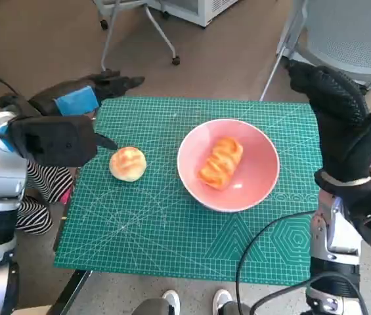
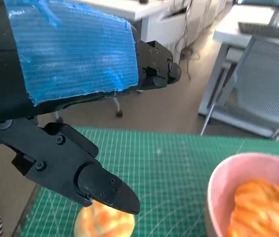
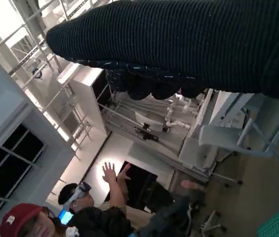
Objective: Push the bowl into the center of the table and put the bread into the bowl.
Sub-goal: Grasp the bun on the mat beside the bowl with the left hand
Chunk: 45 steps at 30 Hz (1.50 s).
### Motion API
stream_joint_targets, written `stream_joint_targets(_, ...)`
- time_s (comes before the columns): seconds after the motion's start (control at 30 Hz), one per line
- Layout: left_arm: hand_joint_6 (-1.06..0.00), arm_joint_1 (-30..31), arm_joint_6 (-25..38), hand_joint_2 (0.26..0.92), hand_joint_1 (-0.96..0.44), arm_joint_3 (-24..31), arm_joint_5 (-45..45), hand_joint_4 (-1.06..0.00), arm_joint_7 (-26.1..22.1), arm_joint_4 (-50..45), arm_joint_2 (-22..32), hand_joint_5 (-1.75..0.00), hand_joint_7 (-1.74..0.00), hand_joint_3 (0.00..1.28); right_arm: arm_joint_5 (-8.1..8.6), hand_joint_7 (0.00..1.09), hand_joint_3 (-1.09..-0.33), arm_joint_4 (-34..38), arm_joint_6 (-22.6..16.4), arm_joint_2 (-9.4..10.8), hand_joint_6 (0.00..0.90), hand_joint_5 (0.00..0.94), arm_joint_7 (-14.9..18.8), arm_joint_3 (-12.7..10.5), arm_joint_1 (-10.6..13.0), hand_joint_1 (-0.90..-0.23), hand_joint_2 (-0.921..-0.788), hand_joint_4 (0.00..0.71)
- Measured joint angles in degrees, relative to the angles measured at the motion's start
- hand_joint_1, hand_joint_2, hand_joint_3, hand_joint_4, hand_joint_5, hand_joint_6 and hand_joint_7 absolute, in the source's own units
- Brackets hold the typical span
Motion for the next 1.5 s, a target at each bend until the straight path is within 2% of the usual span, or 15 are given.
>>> stream_joint_targets(0.37, -0.19, 0.26, -1.57, 0.705, -0.27, -3.36, 1.00, 0.00, 0.23, 5.14, -0.47, 0.00, -0.06, 0.00, 0.02, 0.56, -0.649, 0.22, 0.00, -0.42, -0.001, 0.001, 0.57, -0.01, -0.15, -0.644, -0.921, 0.124)
stream_joint_targets(0.63, -0.19, 0.28, -1.96, 0.703, -0.22, -6.02, 2.68, 0.00, 1.00, 9.34, -2.23, 0.00, -0.05, 0.00, 0.02, 0.55, -0.650, 0.21, -0.01, -0.99, -0.001, 0.002, 0.63, -0.03, -0.24, -0.646, -0.921, 0.125)
stream_joint_targets(1.17, -0.19, -1.47, -3.43, 0.704, -0.20, -13.50, 9.48, 0.00, 4.54, 24.21, -6.94, 0.00, -0.03, 0.00, 0.13, 0.55, -0.649, 0.20, -0.03, -1.63, -0.001, 0.001, 0.86, -0.05, -0.41, -0.646, -0.921, 0.124)
stream_joint_targets(1.5, -0.23, -4.19, -3.73, 0.708, -0.17, -15.85, 12.04, -0.05, 8.00, 32.68, -9.58, -0.01, -0.03, 0.00, 0.28, 0.55, -0.632, -0.09, 0.22, -1.76, -0.001, 0.000, 1.04, -0.18, -0.44, -0.646, -0.921, 0.123)
